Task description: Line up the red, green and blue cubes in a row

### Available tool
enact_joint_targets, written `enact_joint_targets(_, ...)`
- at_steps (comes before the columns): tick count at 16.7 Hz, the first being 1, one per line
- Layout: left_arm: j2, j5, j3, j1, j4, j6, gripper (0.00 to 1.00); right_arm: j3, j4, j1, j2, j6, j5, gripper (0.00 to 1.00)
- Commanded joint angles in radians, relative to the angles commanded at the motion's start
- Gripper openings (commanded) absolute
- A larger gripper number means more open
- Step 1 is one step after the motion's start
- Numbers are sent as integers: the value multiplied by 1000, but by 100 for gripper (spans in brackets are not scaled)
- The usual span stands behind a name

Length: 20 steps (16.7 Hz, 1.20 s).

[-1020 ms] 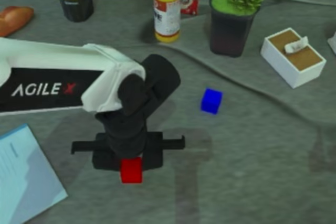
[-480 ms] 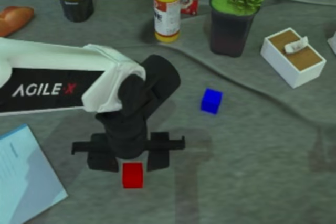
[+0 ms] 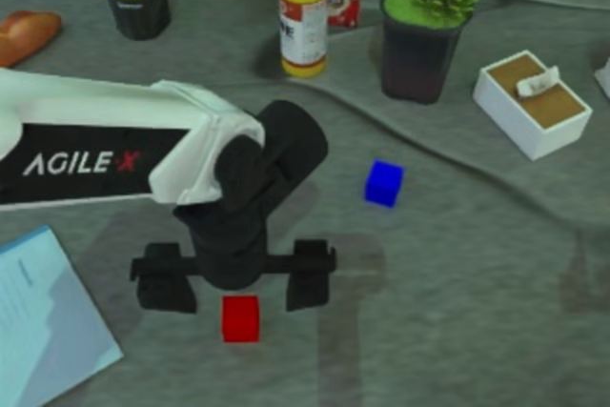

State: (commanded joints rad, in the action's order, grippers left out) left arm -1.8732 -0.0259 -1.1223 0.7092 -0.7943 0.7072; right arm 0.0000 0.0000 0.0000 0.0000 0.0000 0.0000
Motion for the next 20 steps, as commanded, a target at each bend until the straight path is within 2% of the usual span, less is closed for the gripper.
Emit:
enact_joint_targets(5, 6, 0, -14, 0, -17, 1, 100, 0, 0, 0, 0, 0, 0, 100)
enact_joint_targets(12, 98, -1, -157, -12, -259, 10, 100, 0, 0, 0, 0, 0, 0, 100)
enact_joint_targets(17, 100, -1, -164, -9, -268, 8, 100, 0, 0, 0, 0, 0, 0, 100)
enact_joint_targets(20, 37, 2, -232, -43, -298, -21, 100, 0, 0, 0, 0, 0, 0, 100)
